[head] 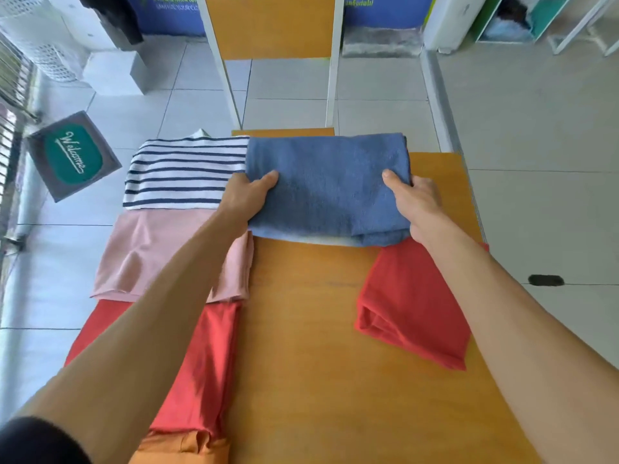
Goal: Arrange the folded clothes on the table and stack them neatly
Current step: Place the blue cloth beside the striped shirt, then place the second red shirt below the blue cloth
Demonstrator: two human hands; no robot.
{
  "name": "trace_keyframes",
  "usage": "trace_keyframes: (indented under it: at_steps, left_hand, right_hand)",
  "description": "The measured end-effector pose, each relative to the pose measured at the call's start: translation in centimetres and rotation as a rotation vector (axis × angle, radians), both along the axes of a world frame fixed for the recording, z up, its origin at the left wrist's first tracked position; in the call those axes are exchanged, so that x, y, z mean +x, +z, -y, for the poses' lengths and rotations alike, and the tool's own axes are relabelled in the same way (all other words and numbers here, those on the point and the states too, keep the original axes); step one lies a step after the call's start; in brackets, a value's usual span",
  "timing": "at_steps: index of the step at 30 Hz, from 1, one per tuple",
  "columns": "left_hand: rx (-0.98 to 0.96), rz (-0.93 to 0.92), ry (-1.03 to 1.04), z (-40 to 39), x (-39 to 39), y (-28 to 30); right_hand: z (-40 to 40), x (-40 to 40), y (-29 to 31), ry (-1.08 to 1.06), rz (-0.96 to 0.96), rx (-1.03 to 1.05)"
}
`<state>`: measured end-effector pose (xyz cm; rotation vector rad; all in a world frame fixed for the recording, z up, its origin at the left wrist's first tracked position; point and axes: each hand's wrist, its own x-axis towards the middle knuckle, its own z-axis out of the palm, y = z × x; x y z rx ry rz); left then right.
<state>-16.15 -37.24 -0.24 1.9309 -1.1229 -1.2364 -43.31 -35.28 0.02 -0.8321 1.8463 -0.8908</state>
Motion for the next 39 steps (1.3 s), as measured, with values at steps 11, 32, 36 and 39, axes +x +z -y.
trace_keyframes:
  at_steps: [11, 32, 36, 39]
  left_hand:
    - [0.026, 0.214, -0.025, 4.5, -1.4, -3.4]
    - [-0.269, 0.284, -0.173, -10.9, -9.9, -1.6]
    - [0.014, 0.179, -0.389, -13.2, -14.1, -3.5]
    - [0.117, 0.210, -0.433, -14.5, -16.3, -4.1]
  right_hand:
    - [5.1, 0.7, -4.7, 0.006, -0.197, 0.023]
    - [-13.3, -4.4, 0.0, 0.022, -0.779, 0.043]
    - [-16.9, -5.7, -1.4, -0.148, -0.580, 0.279]
    - [-18.6, -5.0, -2.5, -0.167, -0.435, 0.307]
